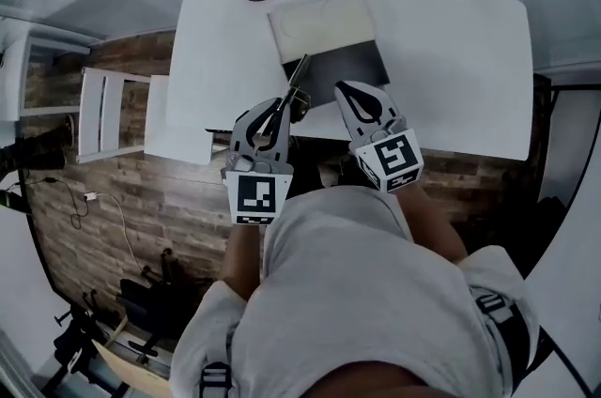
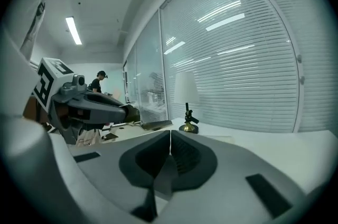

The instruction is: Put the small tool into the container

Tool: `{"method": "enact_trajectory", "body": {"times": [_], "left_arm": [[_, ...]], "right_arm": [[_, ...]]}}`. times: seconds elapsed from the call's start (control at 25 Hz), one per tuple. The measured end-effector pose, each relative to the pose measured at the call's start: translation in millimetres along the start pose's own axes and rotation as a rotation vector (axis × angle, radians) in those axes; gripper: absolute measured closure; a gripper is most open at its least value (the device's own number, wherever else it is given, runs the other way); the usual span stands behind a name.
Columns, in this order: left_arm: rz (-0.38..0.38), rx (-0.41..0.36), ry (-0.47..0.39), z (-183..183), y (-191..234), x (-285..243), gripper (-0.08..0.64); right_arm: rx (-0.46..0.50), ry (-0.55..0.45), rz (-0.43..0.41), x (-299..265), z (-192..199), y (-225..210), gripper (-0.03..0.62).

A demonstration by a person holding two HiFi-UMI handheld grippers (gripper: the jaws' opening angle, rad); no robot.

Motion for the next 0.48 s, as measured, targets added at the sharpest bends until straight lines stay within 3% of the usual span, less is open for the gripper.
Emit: {"method": "enact_trajectory", "body": {"times": [0.48], "left_arm": [[0.335, -0.270, 0.011, 6.8, -14.9, -58.7, 0.523]], "right_arm": [[-0.140, 0.055, 0.291, 2.0, 31.0, -23.3, 0.566]]}}
Point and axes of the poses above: the fingertips, and each gripper's own axes: x backward along the fingers, y to its left, z out of its underside, the point moved 2 cm from there along x, backward along the fingers, and after that the axes turned 4 degrees about y, right-handed, at the moved point
